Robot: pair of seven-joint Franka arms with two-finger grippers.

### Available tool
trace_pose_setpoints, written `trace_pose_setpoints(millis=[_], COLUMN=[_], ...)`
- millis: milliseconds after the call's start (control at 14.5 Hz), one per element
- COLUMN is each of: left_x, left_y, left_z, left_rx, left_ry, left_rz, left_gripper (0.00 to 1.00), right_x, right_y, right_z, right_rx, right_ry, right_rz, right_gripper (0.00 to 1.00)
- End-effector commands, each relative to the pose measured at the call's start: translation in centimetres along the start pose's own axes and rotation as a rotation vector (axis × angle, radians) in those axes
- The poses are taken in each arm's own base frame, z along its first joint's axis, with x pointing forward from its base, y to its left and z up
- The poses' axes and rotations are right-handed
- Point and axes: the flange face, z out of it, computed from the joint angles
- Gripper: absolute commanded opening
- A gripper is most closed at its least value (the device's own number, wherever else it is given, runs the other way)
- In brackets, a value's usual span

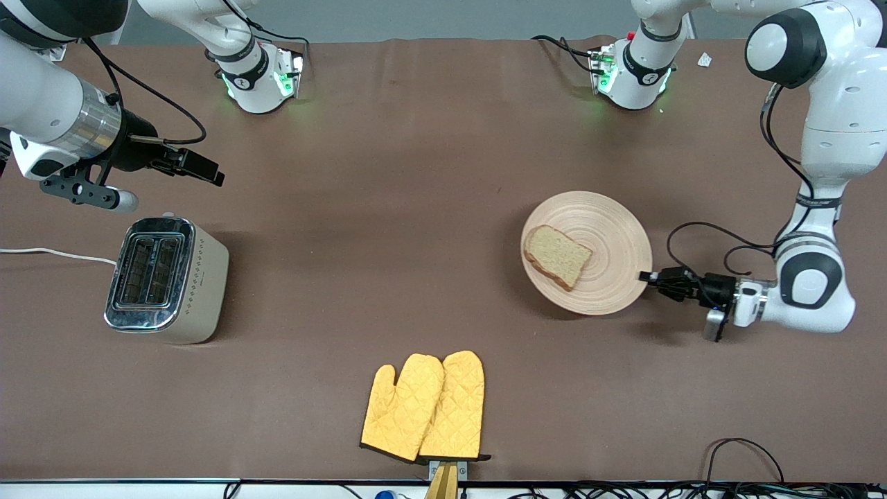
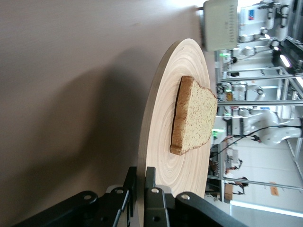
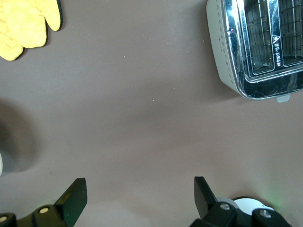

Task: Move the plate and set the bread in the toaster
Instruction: 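Slide the wooden plate toward the table center with the left gripper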

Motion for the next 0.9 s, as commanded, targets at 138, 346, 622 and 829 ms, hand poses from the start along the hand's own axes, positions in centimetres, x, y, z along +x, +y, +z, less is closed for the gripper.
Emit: trace_pose_setpoints(millis=[138, 346, 622, 829], left_x=[5.9, 8.4, 10.3, 10.2], left_y=[6.1, 7.7, 9.7, 9.1], left_z=[8.5, 16.6, 26.3, 29.8], left_rx=[-0.013, 0.014, 0.046, 0.103], left_ry=[0.024, 0.009, 0.085, 0.094], left_rz=[-0.021, -0.003, -0.073, -0.099], left_gripper=[0.0, 0.0, 0.0, 0.01], right_x=[-0.4, 0.5, 0.9, 1.8], right_y=[-0.7, -1.1, -1.4, -2.1], right_z=[0.4, 2.6, 2.2, 3.8], right_rx=[0.025, 0.016, 0.03, 0.028], right_ry=[-0.002, 0.001, 0.034, 0.037], right_rz=[0.006, 0.004, 0.003, 0.012], right_gripper=[1.0, 1.0, 1.0, 1.0])
